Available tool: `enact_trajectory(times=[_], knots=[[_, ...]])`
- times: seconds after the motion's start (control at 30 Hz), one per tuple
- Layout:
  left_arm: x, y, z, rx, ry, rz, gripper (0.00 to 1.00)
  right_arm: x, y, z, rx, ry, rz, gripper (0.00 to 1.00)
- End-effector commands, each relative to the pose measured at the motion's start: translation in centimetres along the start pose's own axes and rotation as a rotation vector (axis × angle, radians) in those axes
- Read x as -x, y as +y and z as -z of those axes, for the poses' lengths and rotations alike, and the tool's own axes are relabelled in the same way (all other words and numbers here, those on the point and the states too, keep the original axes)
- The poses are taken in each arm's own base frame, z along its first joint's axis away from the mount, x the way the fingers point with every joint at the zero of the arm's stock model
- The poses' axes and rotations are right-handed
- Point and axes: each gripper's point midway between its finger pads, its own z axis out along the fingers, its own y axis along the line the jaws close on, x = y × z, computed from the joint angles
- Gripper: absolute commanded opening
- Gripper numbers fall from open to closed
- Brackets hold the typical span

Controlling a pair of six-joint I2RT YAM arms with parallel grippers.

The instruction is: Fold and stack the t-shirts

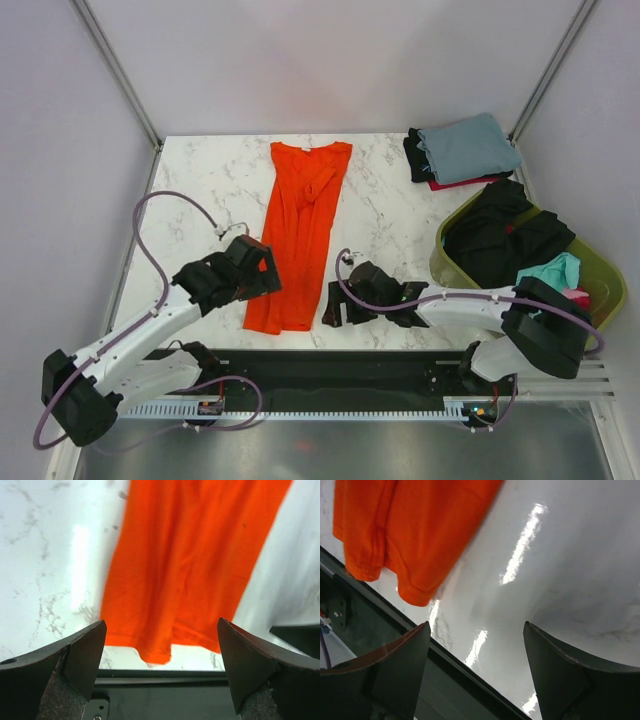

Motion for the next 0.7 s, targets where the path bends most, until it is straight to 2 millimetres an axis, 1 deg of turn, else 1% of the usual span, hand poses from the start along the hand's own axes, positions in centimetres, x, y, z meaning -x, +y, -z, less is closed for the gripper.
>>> enact_trajectory(times=[0.0, 0.03, 0.1, 0.17, 0.37, 0.4, 0.47, 0.5, 0.57, 0.6, 0.63, 0.67], knots=[[-0.2, 2.9, -0.8, 0.034, 0.002, 0.033, 0.99, 2.5, 5.5, -0.8, 0.165, -0.055, -0.006, 0.83], [-0.1, 2.6, -0.8, 0.015, -0.005, 0.039, 0.99, 2.2, 5.7, -1.3, 0.170, -0.037, -0.008, 0.83], [-0.1, 2.2, -1.0, -0.011, -0.011, 0.054, 0.98, 2.3, 6.2, -1.9, 0.186, -0.036, -0.009, 0.83], [-0.5, 2.6, -1.6, 0.003, -0.001, 0.058, 0.97, 2.2, 6.5, -2.7, 0.185, -0.022, -0.008, 0.83], [-1.4, 2.7, -2.7, -0.001, 0.017, 0.061, 0.95, 1.6, 7.5, -4.5, 0.205, 0.010, -0.009, 0.82], [-1.9, 2.9, -3.0, 0.002, 0.025, 0.064, 0.95, 1.4, 7.4, -4.8, 0.200, 0.018, -0.009, 0.81], [-2.0, 2.8, -3.1, -0.009, 0.018, 0.087, 0.93, 1.2, 7.2, -5.5, 0.165, 0.024, 0.018, 0.78], [-2.6, 3.2, -3.5, -0.006, 0.021, 0.093, 0.92, 0.6, 6.3, -5.7, 0.099, 0.031, 0.041, 0.70], [-2.5, 3.0, -3.5, -0.036, -0.006, 0.118, 0.91, 0.6, 5.9, -5.8, 0.046, 0.032, 0.075, 0.49], [-2.8, 3.2, -3.7, -0.037, -0.005, 0.123, 0.90, 0.5, 5.1, -5.8, 0.014, 0.031, 0.085, 0.25], [-3.3, 3.5, -4.0, -0.029, 0.006, 0.124, 0.89, 0.4, 3.8, -5.4, -0.040, 0.021, 0.089, 0.14], [-3.6, 3.6, -4.1, -0.026, 0.014, 0.132, 0.88, 0.3, 3.0, -5.1, -0.068, 0.012, 0.092, 0.07]])
